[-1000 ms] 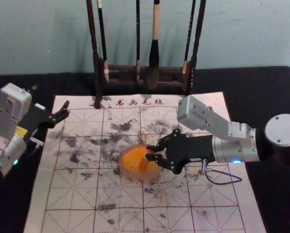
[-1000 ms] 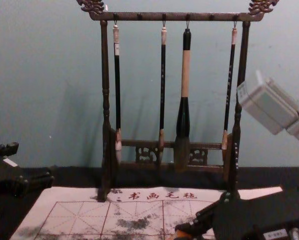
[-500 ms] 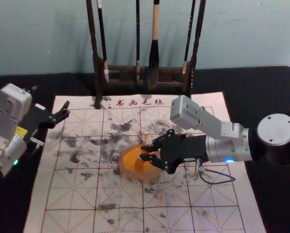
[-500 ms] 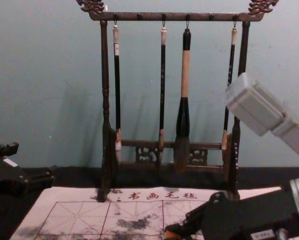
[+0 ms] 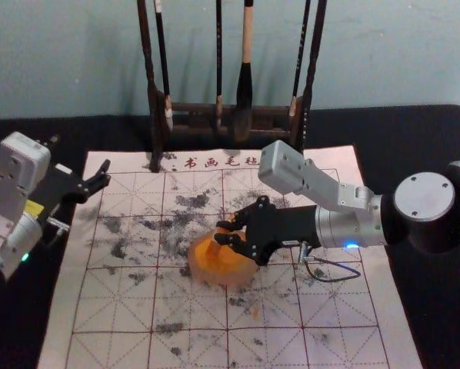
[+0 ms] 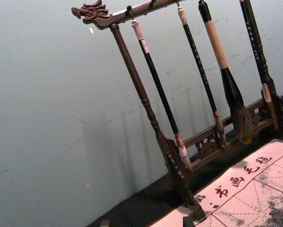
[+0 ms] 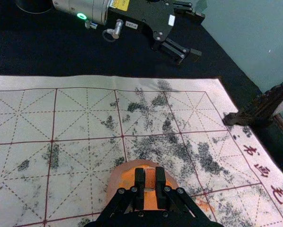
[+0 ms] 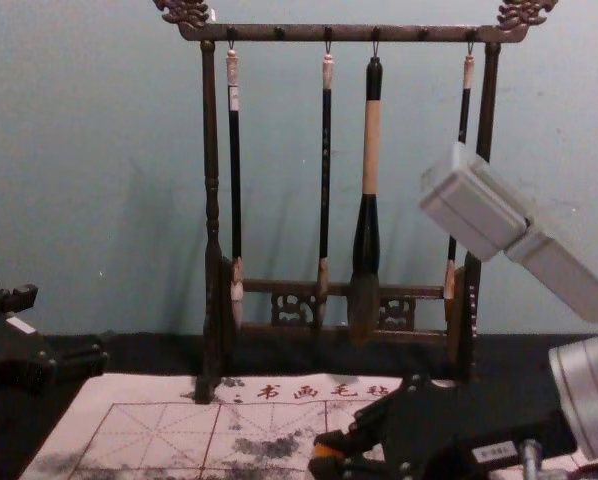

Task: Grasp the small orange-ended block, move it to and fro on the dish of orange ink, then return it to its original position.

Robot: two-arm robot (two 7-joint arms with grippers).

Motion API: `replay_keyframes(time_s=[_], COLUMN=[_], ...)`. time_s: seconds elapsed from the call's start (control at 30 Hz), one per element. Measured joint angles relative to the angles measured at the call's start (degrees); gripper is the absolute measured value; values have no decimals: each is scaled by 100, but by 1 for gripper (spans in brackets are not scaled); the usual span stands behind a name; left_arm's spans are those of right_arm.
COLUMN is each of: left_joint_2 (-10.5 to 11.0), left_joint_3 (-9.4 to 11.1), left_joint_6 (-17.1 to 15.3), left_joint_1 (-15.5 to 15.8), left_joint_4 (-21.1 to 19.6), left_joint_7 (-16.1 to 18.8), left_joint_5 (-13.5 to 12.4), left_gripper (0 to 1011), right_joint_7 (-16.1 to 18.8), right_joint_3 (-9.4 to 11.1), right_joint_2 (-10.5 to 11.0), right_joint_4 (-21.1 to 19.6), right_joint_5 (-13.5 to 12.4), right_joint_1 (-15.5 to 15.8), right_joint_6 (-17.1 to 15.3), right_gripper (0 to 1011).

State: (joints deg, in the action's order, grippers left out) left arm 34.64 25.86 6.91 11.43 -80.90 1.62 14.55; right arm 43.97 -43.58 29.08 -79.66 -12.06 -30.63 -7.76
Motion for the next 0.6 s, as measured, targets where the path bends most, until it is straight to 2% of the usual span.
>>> replay_keyframes(time_s=[0.3, 0.6], left_joint_2=[0, 0], left_joint_3=[0, 0], left_joint_6=[0, 0], left_joint_1=[0, 0], left_joint_4=[0, 0], left_joint_7=[0, 0], left_joint_5=[0, 0], left_gripper=[1001, 1001], right_joint_7=[-45, -90], right_joint_3=[1, 38], right_joint_2=[-68, -47], right_joint_4=[100, 129], right_joint_5=[18, 58], right_joint_1=[-60, -77], right_joint_6=[3, 12], right_gripper=[136, 136])
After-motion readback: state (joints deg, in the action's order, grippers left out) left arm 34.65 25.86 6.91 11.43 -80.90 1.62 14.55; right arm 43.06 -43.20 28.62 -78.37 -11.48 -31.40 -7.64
